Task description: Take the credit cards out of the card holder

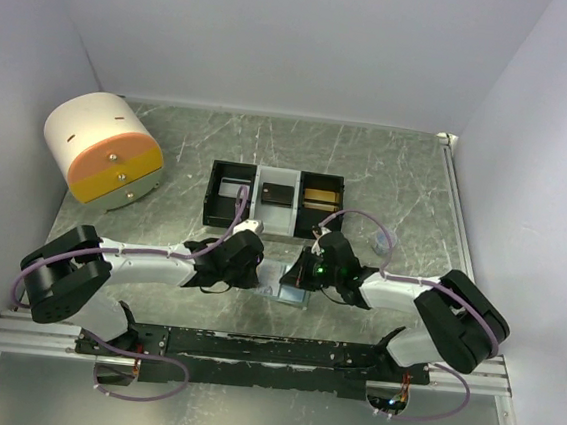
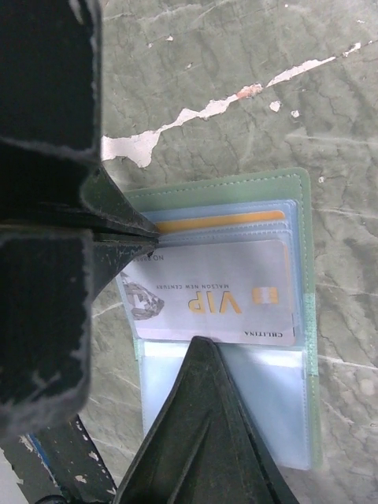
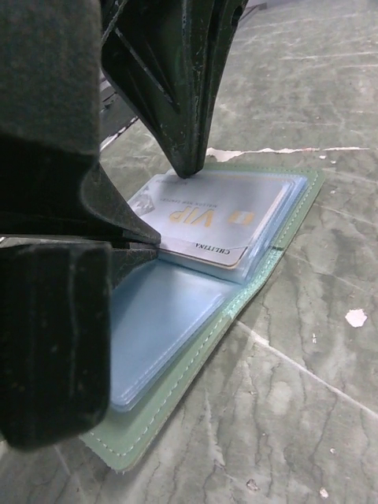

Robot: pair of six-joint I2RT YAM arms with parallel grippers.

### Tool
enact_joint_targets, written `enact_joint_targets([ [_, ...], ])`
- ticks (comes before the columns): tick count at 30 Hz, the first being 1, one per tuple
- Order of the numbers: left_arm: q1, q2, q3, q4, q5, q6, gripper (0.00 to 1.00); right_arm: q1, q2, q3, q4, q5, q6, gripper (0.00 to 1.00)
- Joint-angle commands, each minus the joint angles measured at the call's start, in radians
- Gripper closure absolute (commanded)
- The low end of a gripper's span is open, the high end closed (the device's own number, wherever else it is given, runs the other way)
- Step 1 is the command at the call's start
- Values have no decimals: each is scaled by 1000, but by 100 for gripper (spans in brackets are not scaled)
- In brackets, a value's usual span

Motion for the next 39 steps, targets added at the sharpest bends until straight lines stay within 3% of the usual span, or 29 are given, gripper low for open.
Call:
enact_joint_targets([
  [1,-11,11,16,-45,-43,-29,93,-3,-22,19,-81,15,-31,100],
  [12,-11,-26,-11,-18,-40,-35,93,-39,-34,-12,-45,-30,-8,98],
  [20,-11,-32,-5,7,-13,-25,93,-38,7,9,-23,-40,5,71],
  [22,-12,-27,-2,4,-12,-25,93,-36,30,13,-32,-36,3,68],
  [25,-12,-21,-5,10,-6,-25,93,1,56,63,-141,86,-46,67],
  [31,-14,-15,-5,-13,-27,-39,93,14,30,60,-184,157,-64,82],
  [37,-14,-27,-6,-22,-30,-46,93,11,28,43,-126,66,-60,100],
  [39,-14,-36,-8,-39,-42,-50,93,6,16,32,-115,63,-47,100],
])
